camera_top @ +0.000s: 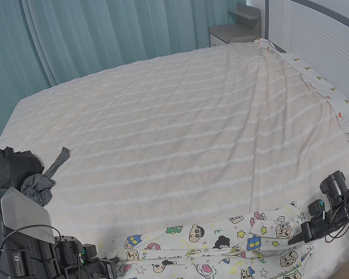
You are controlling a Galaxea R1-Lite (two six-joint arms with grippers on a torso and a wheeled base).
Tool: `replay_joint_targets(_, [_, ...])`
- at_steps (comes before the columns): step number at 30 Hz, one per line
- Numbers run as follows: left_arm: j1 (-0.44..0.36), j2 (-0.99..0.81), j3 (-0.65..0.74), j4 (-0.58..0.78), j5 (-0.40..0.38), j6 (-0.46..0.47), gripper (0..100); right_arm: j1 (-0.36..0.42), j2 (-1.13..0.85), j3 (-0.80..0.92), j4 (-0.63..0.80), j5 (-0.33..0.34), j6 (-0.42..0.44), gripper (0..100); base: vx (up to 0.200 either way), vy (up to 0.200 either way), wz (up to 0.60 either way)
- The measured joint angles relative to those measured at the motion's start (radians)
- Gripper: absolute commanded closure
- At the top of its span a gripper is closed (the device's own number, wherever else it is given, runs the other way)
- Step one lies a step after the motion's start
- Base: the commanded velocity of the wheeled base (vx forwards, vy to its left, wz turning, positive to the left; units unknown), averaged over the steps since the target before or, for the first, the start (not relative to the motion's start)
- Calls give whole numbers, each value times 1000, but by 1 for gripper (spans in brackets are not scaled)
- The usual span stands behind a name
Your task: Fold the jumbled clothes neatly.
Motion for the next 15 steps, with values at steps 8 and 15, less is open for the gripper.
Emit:
replay_joint_targets(8, [1, -1, -3, -37, 2, -21, 0, 0, -1, 6, -1, -1, -4, 0, 0, 0, 0])
replay_joint_targets(15, [2, -51, 11, -38, 2, -101, 0, -6, -28, 21, -2, -4, -3, 0, 0, 0, 0])
